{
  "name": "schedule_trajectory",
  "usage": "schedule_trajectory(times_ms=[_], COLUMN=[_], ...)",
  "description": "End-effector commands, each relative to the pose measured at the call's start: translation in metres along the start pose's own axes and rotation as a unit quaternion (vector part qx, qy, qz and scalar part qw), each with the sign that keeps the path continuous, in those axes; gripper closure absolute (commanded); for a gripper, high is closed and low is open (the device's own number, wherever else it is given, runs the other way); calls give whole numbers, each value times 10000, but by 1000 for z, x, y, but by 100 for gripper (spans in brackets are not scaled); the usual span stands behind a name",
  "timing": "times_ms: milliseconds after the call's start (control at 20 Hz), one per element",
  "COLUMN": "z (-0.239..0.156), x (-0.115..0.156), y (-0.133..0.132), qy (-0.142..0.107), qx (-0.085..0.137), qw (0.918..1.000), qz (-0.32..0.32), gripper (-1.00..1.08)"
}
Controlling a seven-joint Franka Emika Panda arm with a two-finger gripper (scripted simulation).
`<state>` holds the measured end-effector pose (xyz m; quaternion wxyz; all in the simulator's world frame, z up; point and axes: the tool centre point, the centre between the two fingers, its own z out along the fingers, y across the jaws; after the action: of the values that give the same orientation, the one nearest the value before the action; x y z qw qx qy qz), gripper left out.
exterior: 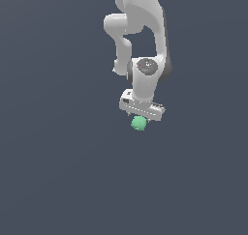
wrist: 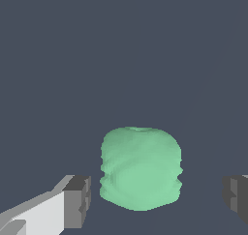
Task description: Pick up the object and move it to a goal position.
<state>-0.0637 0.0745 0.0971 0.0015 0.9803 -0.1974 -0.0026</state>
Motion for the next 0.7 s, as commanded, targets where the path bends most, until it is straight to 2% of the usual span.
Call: schedule_trajectory(times_ms=[0,650], z=[3,17], x=[-5,-10], y=[-2,-5], qy=[13,19], qx=[11,18], qw=[9999,9998], qz=[107,181], gripper=[-92,-92])
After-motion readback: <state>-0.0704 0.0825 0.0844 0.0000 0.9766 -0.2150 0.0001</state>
